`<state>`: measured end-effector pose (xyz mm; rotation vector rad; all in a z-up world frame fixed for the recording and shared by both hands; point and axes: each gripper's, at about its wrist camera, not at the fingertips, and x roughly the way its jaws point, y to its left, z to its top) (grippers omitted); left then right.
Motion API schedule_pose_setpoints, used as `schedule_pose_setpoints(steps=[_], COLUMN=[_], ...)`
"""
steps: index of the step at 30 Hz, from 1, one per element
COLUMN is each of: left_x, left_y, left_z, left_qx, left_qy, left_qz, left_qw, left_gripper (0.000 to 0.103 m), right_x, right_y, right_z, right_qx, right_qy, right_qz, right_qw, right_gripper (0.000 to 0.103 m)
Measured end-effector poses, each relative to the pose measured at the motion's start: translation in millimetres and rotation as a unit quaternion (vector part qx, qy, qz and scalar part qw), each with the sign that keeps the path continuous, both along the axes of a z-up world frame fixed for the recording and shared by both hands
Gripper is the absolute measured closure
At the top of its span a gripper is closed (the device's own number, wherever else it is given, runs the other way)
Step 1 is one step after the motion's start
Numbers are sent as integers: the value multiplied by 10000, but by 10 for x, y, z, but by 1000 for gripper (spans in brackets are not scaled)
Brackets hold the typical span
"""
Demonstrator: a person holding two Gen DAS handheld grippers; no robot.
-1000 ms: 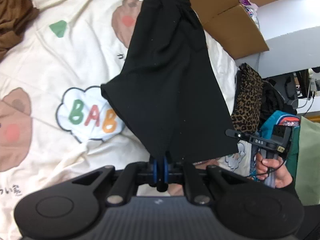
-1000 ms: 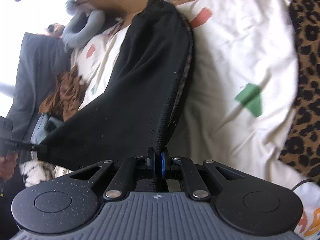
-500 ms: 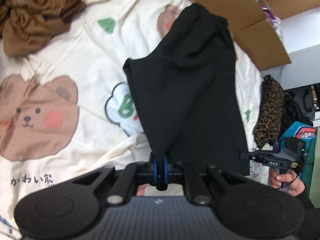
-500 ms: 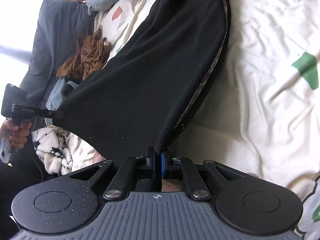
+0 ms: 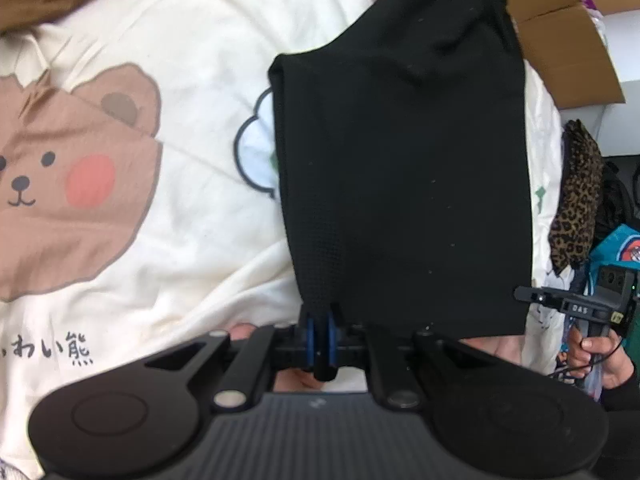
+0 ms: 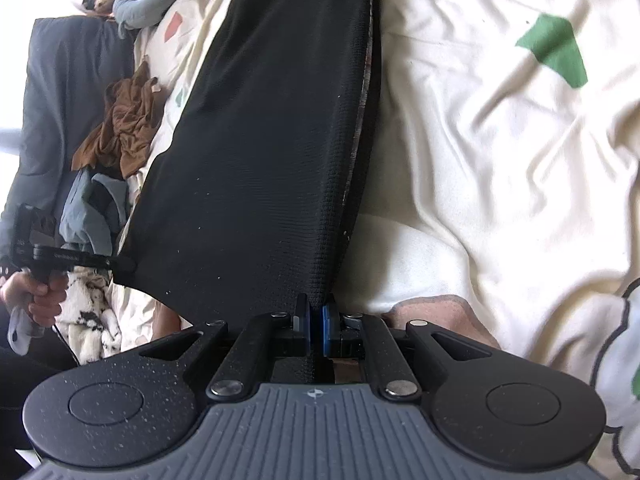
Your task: Fold clothes
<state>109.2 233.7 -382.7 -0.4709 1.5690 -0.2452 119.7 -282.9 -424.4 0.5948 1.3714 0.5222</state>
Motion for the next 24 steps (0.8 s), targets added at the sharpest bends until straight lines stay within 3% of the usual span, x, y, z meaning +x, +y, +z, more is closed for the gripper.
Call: schedule_pose_setpoints(steps=[5, 10, 24], left_x=[39, 87, 198], left_y=[35, 52, 2], left_z=[-134, -169, -268], left_qx=[-7, 6, 48], left_qy=[71, 53, 143], left_qz=[14, -14, -28], left_qw=[10000, 10000, 9999], left_gripper=[96, 96, 96], right_x=[49, 59, 81], right_y=[31, -3, -30], right_z=[-90, -153, -582], right_qx=[129, 230, 1166], right_qy=[92, 105, 682], right_qz=[-129, -286, -648], right_qw=[9998, 9993, 9887], right_gripper=[93, 66, 67])
